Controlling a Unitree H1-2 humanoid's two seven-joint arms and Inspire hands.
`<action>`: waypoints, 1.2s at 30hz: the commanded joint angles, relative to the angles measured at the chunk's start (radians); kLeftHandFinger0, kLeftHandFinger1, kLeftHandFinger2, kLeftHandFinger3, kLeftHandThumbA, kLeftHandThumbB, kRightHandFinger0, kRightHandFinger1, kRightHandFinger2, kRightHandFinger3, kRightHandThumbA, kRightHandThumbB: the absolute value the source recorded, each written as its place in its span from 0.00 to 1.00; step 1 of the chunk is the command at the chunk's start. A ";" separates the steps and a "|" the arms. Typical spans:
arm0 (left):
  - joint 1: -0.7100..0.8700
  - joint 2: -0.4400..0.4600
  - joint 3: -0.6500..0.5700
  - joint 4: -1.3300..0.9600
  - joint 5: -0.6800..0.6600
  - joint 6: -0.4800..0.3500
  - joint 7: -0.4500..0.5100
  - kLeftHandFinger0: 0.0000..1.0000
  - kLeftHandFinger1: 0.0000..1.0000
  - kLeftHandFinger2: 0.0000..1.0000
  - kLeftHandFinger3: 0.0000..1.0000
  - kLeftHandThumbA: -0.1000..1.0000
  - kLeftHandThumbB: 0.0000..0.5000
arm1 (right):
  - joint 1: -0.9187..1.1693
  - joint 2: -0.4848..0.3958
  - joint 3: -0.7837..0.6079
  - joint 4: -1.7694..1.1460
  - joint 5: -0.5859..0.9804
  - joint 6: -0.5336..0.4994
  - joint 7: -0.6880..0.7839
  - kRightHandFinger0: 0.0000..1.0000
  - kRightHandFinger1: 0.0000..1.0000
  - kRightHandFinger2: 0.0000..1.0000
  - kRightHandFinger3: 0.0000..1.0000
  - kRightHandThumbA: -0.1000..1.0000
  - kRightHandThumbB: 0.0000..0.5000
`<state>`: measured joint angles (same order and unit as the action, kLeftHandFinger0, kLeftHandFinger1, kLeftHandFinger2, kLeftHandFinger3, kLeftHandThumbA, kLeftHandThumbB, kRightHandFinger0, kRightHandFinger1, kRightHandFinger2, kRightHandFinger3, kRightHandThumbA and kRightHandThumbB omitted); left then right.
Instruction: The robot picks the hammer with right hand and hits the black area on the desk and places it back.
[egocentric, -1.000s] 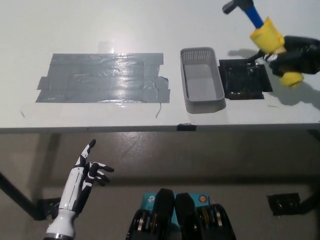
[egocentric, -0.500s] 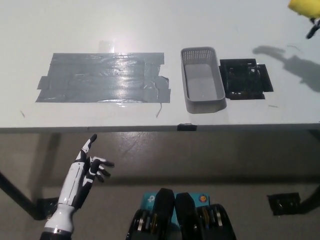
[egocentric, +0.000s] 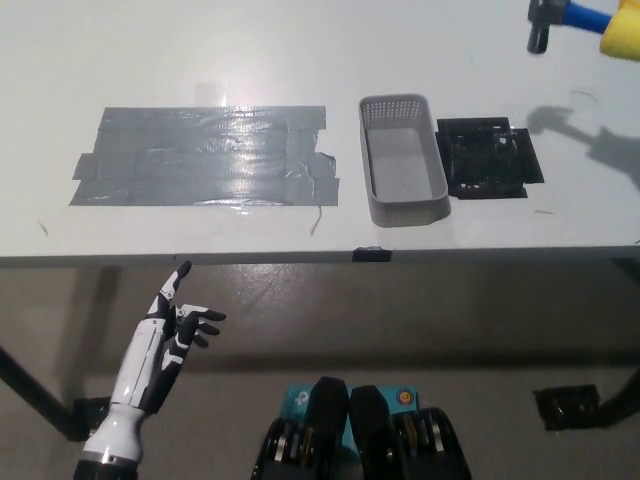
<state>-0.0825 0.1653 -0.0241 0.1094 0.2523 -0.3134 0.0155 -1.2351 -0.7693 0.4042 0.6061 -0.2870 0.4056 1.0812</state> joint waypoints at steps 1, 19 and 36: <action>-0.017 0.017 -0.004 -0.034 0.001 -0.035 0.000 0.42 0.49 0.55 1.00 1.00 0.00 | -0.050 -0.006 -0.004 0.004 -0.015 -0.074 -0.030 0.23 0.74 1.00 0.96 0.00 0.30; -0.016 0.014 -0.004 -0.033 0.019 -0.044 0.012 0.42 0.47 0.53 1.00 1.00 0.00 | -0.017 0.142 -0.033 0.209 -0.027 -0.165 -0.167 0.21 0.63 0.92 0.93 0.00 0.30; -0.005 0.014 0.000 -0.040 0.009 -0.031 0.006 0.43 0.48 0.54 1.00 1.00 0.00 | -0.063 0.157 -0.160 0.252 0.052 -0.102 -0.193 0.14 0.62 0.94 1.00 0.00 0.26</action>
<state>-0.0815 0.1655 -0.0256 0.1004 0.2633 -0.3140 0.0159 -1.1794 -0.5756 0.3354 0.8814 -0.3179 0.2680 0.9240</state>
